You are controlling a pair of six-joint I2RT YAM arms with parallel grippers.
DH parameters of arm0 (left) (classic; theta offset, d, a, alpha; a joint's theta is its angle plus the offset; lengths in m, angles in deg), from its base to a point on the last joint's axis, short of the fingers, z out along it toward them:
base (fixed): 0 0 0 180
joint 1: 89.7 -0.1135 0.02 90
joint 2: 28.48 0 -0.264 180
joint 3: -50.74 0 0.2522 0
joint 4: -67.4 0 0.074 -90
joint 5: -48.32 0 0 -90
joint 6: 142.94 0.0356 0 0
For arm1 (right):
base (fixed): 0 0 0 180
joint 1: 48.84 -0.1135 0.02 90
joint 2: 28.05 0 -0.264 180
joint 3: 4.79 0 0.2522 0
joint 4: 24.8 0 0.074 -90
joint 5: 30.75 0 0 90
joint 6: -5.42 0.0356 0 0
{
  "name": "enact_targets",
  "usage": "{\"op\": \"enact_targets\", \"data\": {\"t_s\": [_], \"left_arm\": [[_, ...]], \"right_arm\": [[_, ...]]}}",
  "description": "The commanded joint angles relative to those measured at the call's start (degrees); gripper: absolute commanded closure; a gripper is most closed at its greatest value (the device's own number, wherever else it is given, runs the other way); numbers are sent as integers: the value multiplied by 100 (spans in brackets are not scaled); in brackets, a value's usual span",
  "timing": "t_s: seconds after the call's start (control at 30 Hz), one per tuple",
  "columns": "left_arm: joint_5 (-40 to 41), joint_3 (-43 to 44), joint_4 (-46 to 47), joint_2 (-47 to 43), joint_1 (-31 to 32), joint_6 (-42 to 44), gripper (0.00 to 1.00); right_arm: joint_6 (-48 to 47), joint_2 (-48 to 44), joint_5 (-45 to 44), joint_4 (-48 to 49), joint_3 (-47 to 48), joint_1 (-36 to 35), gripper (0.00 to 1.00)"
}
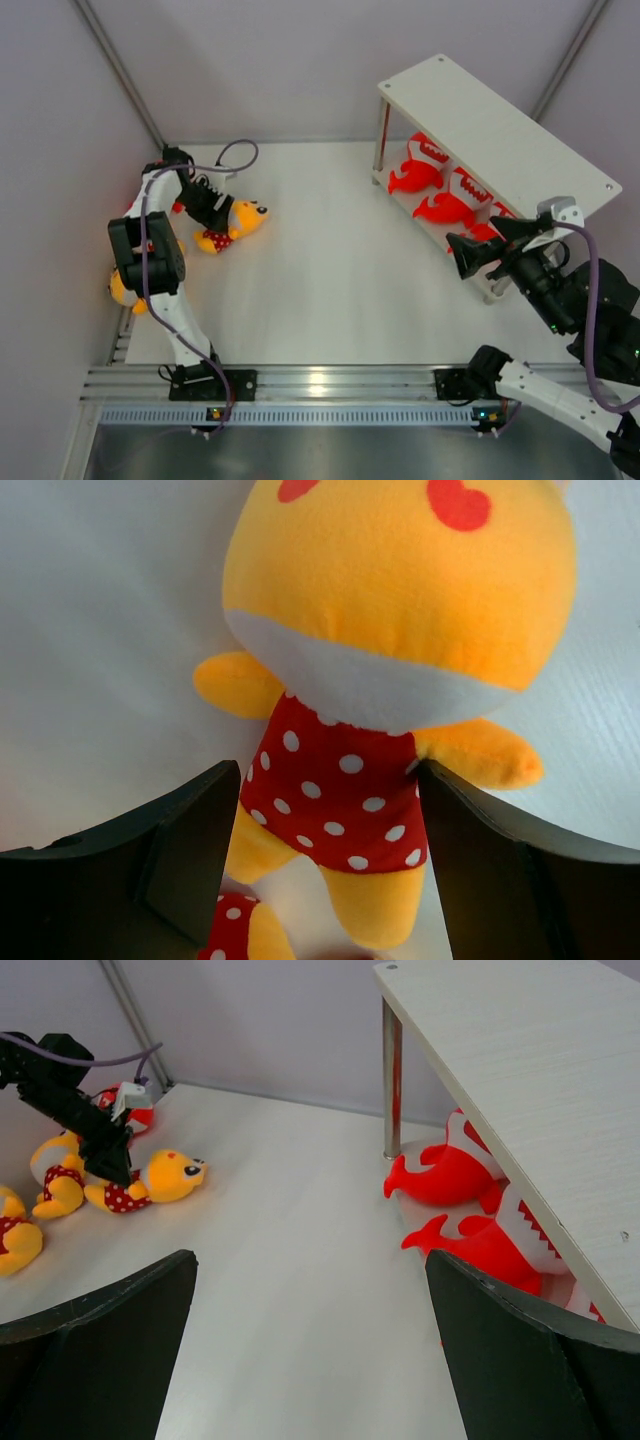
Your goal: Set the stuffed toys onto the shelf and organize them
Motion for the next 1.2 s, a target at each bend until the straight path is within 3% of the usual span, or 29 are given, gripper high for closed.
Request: {"op": "enact_targets", "data": {"t_s": [0.0, 0.13, 0.27, 0.3, 0.53, 0.7, 0.83, 0.87, 0.93, 0.97, 1.13, 1.17], "left_arm": [[-793, 524, 54, -362, 46, -142, 22], [-856, 919, 36, -512, 204, -80, 18], [-250, 946, 97, -373, 722, 1, 9], [-231, 1025, 263, -293, 810, -123, 2], [857, 1553, 300, 506, 1021, -124, 2], [1263, 1562, 300, 955, 1022, -431, 8], [685, 1290, 300, 763, 1022, -703, 33], [587, 1272, 282, 632, 1022, -913, 51], [437, 1149, 291, 499, 1048, -1090, 72], [367, 1096, 291, 333, 1196, -1239, 99], [419, 1227, 431, -264, 1320, -2239, 100], [489, 1306, 597, -701, 1355, -2903, 100]], "right_arm": [[75, 178, -78, 163, 161, -36, 1], [66, 284, -60, 268, 82, -45, 1], [66, 380, 1, 321, 99, -36, 1], [57, 398, 10, 321, 108, -45, 1], [101, 345, -25, 189, 152, -45, 1], [127, 292, -60, 198, 125, -36, 1], [145, 301, -69, 154, 178, -45, 1], [145, 310, -69, 145, 178, -36, 1], [154, 336, -139, 198, 143, -36, 1], [145, 345, -174, 233, 117, -45, 1], [49, 661, -34, 374, 125, -45, 1], [-21, 731, -16, 426, 195, -45, 1]]}}
